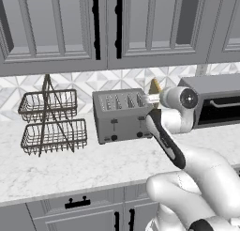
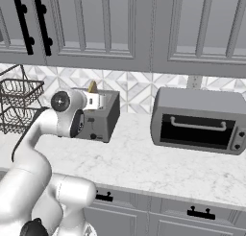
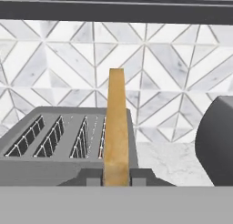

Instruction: Start the toaster. Once the lever pops up, take the bread to the plate on the dining counter.

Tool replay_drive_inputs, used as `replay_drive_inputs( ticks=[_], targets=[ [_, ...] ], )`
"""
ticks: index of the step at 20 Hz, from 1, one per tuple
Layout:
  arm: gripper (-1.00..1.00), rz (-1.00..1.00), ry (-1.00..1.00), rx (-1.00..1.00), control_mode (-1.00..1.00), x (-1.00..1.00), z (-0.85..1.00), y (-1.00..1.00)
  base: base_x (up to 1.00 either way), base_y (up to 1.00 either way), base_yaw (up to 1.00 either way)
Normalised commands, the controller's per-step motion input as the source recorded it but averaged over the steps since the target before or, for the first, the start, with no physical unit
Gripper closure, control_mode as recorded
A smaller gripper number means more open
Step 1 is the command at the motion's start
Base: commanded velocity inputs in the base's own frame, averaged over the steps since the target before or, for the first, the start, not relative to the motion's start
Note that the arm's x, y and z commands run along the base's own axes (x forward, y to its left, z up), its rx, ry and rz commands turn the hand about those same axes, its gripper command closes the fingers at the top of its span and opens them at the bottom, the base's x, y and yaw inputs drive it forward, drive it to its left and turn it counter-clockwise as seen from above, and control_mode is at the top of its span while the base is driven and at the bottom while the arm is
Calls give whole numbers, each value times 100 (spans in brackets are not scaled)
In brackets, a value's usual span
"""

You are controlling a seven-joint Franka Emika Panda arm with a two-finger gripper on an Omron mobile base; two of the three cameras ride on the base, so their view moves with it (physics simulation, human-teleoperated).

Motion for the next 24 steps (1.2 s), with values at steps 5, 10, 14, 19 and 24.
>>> replay_drive_inputs(
  ticks=[5,10,14,19,24],
  targets=[
    [100,0,3,0,-100,-100,16,-4,0,0,0],
    [100,-1,9,0,-100,-88,21,0,0,0,0],
    [100,-6,13,0,-100,-33,35,0,0,0,0],
    [100,-2,11,0,-100,-16,18,0,0,0,0],
    [100,0,12,0,-100,-58,0,0,0,0,0]
  ],
)
